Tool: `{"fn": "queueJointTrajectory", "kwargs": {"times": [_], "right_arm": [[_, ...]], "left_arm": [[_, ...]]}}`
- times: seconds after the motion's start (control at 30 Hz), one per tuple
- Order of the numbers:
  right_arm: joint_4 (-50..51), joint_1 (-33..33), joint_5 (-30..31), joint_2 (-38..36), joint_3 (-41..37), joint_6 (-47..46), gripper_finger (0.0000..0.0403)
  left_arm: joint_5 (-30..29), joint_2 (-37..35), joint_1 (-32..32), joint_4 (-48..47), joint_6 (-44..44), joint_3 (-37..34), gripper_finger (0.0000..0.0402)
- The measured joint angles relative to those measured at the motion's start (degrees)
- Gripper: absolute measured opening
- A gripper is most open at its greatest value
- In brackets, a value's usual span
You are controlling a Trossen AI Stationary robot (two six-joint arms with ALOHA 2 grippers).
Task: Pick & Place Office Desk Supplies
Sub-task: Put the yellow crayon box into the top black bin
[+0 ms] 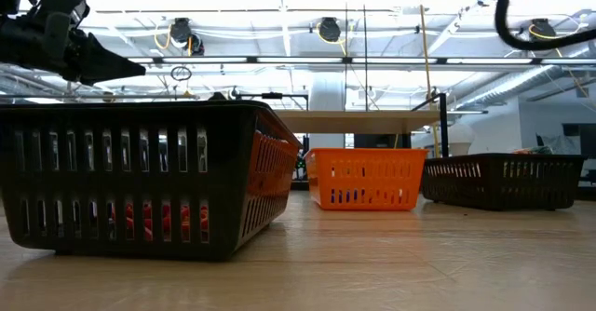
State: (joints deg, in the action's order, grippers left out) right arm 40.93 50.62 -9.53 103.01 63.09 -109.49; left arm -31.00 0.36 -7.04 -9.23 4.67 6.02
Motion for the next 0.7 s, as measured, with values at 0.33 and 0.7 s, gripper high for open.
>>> {"fn": "queueJointTrajectory", "kwargs": {"times": [0.33, 0.7], "right_arm": [[-3.4, -6.2, 2.3, -0.9, -0.2, 14.4, 0.0062], [-20.5, -12.2, 25.7, -7.7, -0.3, 41.2, 0.0066]], "left_arm": [[0.0, 0.0, 0.0, 0.0, 0.2, 0.0, 0.0021], [0.0, 0.0, 0.0, 0.3, 1.0, 0.0, 0.0021]]}}
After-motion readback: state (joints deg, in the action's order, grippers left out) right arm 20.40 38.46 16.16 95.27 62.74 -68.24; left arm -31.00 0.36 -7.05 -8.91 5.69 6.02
